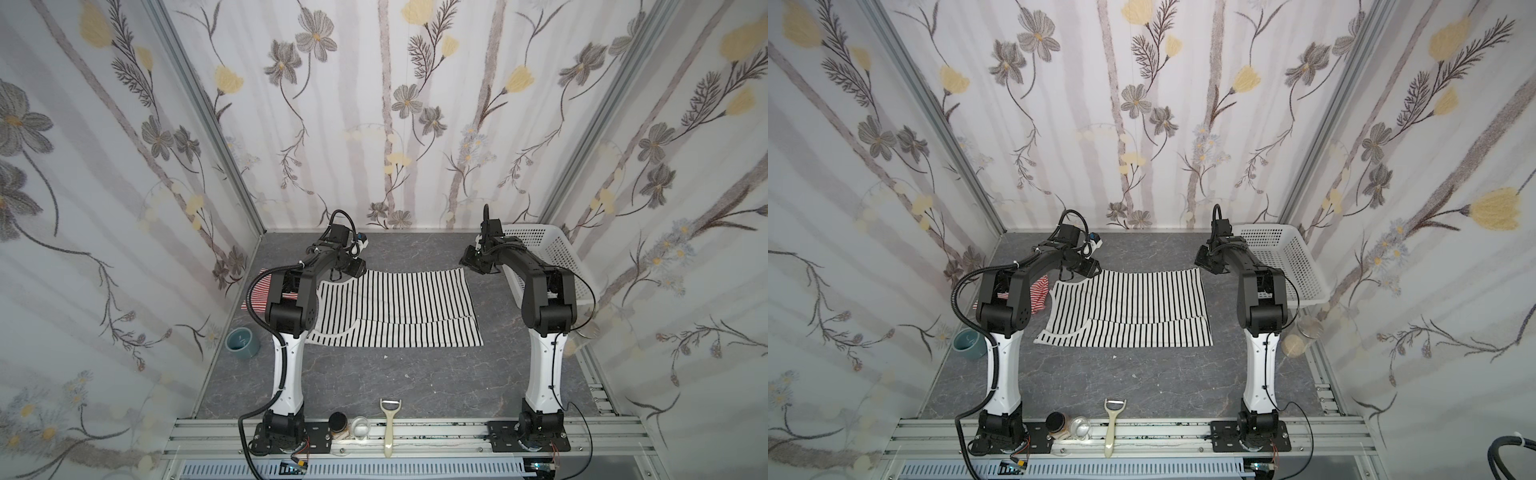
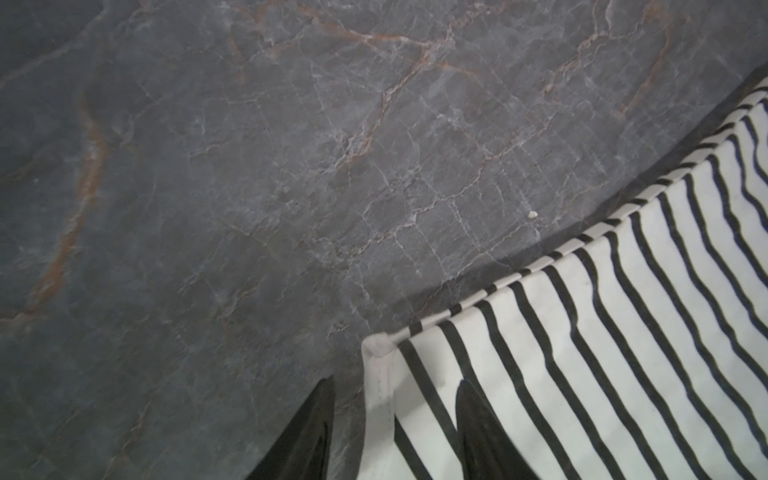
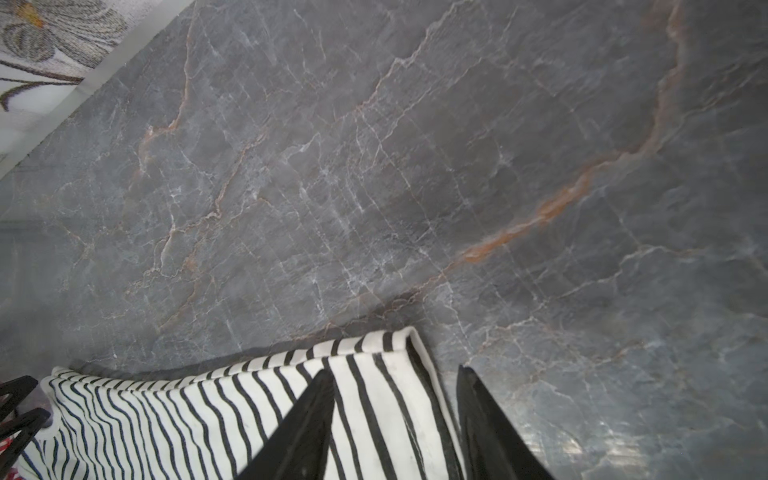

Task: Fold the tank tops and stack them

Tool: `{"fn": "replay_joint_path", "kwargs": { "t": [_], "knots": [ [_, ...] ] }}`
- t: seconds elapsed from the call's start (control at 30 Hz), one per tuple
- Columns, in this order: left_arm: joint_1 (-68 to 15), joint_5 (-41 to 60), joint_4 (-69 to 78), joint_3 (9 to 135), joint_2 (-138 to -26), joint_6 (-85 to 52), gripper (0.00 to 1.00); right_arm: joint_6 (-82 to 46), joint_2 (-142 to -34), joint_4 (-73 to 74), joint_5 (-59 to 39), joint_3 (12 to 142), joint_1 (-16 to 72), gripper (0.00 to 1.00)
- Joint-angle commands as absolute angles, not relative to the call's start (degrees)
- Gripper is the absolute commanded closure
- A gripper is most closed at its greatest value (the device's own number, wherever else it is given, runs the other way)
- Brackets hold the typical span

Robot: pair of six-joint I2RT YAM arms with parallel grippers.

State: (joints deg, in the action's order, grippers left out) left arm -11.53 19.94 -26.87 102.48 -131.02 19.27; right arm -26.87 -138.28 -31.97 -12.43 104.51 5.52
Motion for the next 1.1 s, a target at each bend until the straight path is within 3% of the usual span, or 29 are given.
{"fn": "replay_joint_path", "kwargs": {
  "t": [0.0,0.43,0.63,0.93,1.07],
  "knots": [
    [-11.4,19.8,-26.9,103.6,-131.9,17.6,0.51,-26.0,-139.6,-34.5,-10.5,106.8,5.9,0.53],
    [-10.9,18.2,-26.8,104.0,-131.9,16.0,0.51,-22.7,-147.1,-48.5,-0.8,121.5,9.5,0.59],
    [-10.4,19.6,-26.6,104.4,-131.6,15.6,0.51,-25.9,-140.1,-43.5,-2.3,113.8,11.6,0.57],
    [-10.0,20.7,-26.1,105.2,-133.0,15.0,0.51,-26.1,-144.1,-45.1,-3.8,115.5,10.0,0.54],
    [-9.9,22.0,-25.8,105.3,-132.7,14.3,0.51,-24.6,-147.9,-50.9,-3.0,122.8,9.8,0.54]
  ]
}}
